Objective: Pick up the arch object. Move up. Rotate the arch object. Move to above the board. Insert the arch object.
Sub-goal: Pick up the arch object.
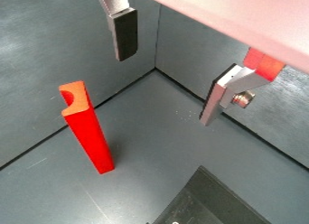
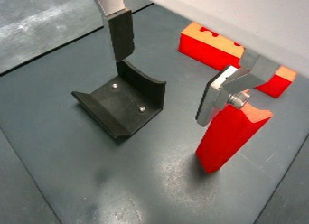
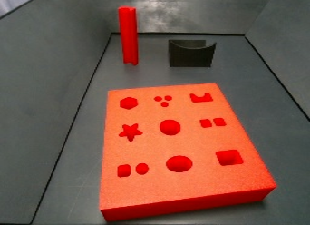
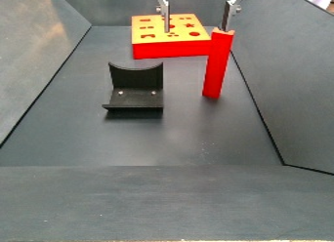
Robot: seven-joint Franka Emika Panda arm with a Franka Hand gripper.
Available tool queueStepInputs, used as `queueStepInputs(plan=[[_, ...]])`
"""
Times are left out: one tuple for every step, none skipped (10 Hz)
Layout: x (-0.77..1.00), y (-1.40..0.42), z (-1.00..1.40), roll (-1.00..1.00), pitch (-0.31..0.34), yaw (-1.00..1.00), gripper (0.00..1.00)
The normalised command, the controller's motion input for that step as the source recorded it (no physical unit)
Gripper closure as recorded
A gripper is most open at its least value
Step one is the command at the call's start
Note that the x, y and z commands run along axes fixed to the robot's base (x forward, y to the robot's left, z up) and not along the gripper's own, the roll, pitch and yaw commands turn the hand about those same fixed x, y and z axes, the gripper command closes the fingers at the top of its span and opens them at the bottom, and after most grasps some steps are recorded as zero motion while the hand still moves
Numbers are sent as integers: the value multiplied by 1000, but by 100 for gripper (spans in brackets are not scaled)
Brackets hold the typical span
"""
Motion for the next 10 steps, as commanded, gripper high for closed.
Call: queueStepInputs(plan=[[-526,-31,-60,41,-6,-274,0],[-783,-180,-6,46,-76,-277,0],[-743,-237,-49,13,-77,-283,0],[-403,-289,-163,0,-80,-486,0],[-223,-266,-274,0,-74,-666,0],[-149,-266,-371,-7,-83,-697,0],[-137,-231,-363,-27,-81,-757,0],[-163,-249,-294,0,-49,-649,0],[0,-120,-220,0,-63,-180,0],[0,-157,-274,0,-57,-117,0]])
